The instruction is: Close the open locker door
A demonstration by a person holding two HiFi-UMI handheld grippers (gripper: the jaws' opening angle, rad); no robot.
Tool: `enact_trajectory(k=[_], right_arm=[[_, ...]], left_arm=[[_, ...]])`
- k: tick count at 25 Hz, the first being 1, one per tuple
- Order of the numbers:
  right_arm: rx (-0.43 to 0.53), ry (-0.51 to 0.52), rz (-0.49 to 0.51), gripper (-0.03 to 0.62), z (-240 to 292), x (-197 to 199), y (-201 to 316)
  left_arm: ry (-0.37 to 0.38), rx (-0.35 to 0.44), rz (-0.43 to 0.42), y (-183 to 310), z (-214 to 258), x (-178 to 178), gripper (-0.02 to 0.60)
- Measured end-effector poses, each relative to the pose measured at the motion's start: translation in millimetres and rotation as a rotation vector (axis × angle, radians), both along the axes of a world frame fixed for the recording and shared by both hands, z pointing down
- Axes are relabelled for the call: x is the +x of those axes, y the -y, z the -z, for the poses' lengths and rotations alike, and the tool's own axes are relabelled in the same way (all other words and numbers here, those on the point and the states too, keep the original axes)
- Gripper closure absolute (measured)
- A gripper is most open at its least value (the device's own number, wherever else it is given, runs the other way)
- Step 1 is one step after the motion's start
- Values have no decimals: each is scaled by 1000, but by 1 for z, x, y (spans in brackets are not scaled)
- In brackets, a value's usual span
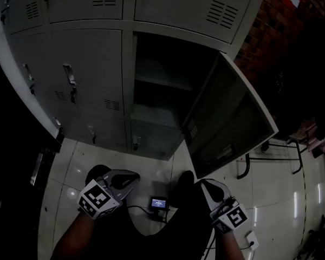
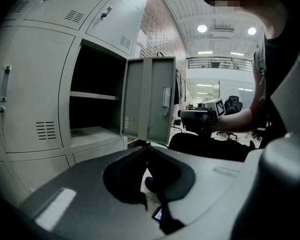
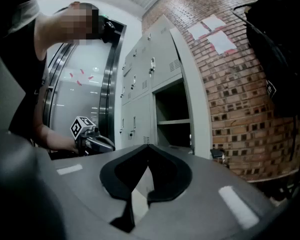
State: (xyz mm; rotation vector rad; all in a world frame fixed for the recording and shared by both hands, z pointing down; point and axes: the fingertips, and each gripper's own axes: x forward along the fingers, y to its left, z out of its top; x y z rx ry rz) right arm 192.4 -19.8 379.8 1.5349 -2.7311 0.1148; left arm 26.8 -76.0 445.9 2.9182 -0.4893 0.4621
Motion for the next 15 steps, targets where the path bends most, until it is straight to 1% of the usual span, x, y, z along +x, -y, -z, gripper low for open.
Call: enact_trajectory(k=[4, 7, 10, 12, 15], right_arm=[[26, -47, -30, 588, 7, 16, -11], [31, -52, -57, 557, 12, 40, -5], [17, -57, -90, 510, 16, 71, 6], [18, -60, -95, 478, 21, 85, 13], [39, -20, -42, 422, 37, 84, 24]], left_arm=[[3, 12, 0, 6, 2, -6, 569], [6, 17, -7, 7, 2, -6, 569], [5, 16, -9, 6, 3, -4, 569], [7, 12, -8, 6, 2, -5, 569], [3, 15, -8, 6, 2, -5, 569]])
